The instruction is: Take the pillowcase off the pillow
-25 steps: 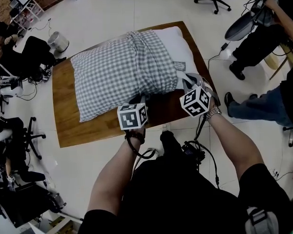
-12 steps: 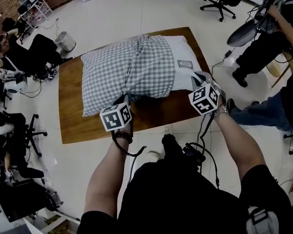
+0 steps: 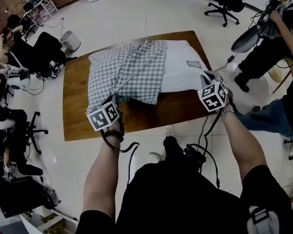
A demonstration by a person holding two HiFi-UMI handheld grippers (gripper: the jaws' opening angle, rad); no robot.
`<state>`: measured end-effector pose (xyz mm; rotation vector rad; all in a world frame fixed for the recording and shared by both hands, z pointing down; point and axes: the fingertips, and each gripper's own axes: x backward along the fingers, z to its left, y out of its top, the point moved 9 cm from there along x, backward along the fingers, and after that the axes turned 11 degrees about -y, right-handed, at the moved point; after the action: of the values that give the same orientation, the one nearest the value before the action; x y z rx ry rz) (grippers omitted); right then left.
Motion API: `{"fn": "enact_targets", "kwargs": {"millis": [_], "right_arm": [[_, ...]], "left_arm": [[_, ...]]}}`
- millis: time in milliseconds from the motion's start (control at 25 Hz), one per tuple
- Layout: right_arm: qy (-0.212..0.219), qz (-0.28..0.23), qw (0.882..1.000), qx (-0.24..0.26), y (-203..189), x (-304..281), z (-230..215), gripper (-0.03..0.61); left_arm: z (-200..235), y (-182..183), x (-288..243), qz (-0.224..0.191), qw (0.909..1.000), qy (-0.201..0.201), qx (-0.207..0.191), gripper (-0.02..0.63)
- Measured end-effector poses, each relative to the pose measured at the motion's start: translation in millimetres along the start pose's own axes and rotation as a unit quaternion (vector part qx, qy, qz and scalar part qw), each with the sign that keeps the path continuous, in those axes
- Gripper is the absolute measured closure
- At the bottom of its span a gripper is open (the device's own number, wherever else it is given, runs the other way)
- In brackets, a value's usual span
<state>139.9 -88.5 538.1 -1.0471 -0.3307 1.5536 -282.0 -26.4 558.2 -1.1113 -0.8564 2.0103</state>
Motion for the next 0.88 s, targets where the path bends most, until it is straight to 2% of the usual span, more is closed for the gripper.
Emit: {"fn": "enact_targets", "kwargs": {"millis": [280,560,640,760,880], "right_arm": [[0.008,0.024,0.999,-0.030,-4.8,2.8,-1.1,0.552],[0.029,0.037,0.998,-0.043,-6.0,8.2,11.7,0.547],[0.039,0.036,0.998,-0.046,-3.7,10.6,16.4,0.527],[0.061,0.034,0.995,-0.076,-4.7,15.5,19.7,0.463],[0.071,0.025,0.993,-0.092,-3.3,21.3,17.3,0.414]], "left_arm": [[29.4,7.8,15.9,0.008,0.9998,0.015,0.010,0.606],[29.9,4.1,19.6,0.020,0.9997,0.007,0.012,0.603],[28.9,2.4,20.5,0.028,0.9996,0.004,0.005,0.601],[24.5,-0.1,22.6,0.052,0.9986,-0.006,-0.008,0.597],[18.9,2.4,28.3,0.057,0.9982,-0.015,-0.015,0.567]]}}
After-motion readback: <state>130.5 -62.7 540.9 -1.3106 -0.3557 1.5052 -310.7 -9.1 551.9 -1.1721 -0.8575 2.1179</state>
